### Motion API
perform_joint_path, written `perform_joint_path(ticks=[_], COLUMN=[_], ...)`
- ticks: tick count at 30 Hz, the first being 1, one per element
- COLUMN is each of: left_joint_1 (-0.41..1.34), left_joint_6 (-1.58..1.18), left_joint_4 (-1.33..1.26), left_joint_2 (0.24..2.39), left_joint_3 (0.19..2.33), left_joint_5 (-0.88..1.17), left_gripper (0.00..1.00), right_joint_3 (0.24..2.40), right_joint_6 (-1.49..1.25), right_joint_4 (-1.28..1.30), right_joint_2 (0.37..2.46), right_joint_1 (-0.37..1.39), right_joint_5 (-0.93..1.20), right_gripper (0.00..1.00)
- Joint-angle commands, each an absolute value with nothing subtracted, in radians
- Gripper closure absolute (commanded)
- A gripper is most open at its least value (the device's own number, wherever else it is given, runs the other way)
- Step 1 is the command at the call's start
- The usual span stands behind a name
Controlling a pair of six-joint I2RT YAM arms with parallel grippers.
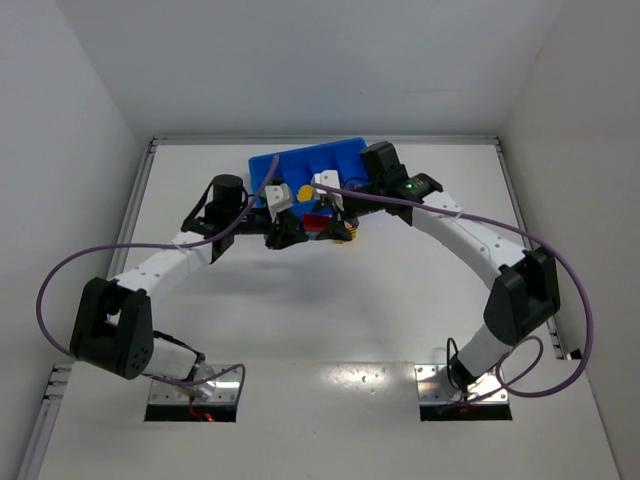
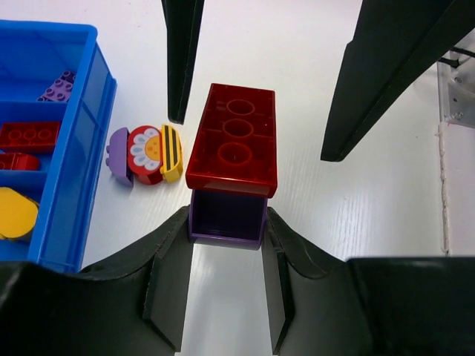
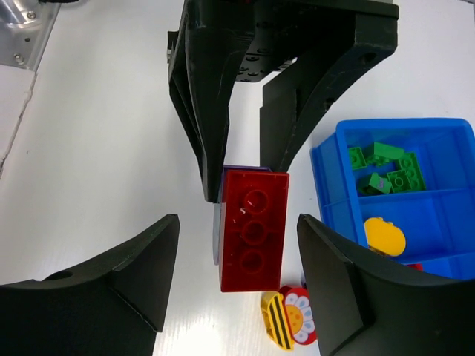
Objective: Sort the legos into containers by color
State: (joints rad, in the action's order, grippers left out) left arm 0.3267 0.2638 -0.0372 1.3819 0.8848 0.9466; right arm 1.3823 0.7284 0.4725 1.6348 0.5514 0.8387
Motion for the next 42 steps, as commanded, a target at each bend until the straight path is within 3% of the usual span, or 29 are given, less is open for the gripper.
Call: perform_joint_path(ticks=[1,19,23,24,27,32,42], left_joint_1=[0.328,0.328,0.328,0.328,0.328,0.308,0.267], left_joint_6=[0.302,0.344,0.354,0.366,0.388,0.432,0.499], left_joint_4=[-0.051,-0.031,-0.012,-0.012,-0.002,0.055,0.164], left_joint_2=[1.347,1.319,1.308,1.308,1.308,1.308,1.194], left_joint_3=[0.879,0.888,0.888,0.888,0.888,0.833,0.694], left_joint_5=[0.954,0.983,0.983,0.983,0.983,0.983,0.942], left_gripper=[1.00,1.00,1.00,1.00,1.00,1.00,1.00], right_joint_3=[1.410,1.491,1.514,1.523,1.523,1.511,1.511], right_joint_6=[0.695,0.686,0.686,0.686,0.686,0.651,0.381], right_joint_4=[0.456,0.489,0.499,0.508,0.508,0.453,0.195], right_joint_2=[1.611,1.706,1.730,1.730,1.740,1.691,1.632], right_joint_1=[0.548,0.566,0.566,0.566,0.566,0.557,0.517], right_joint_5=[0.870,0.861,0.861,0.861,0.883,0.893,0.777], right_gripper=[0.35,0.37,0.56,0.70,0.90,0.99,1.00])
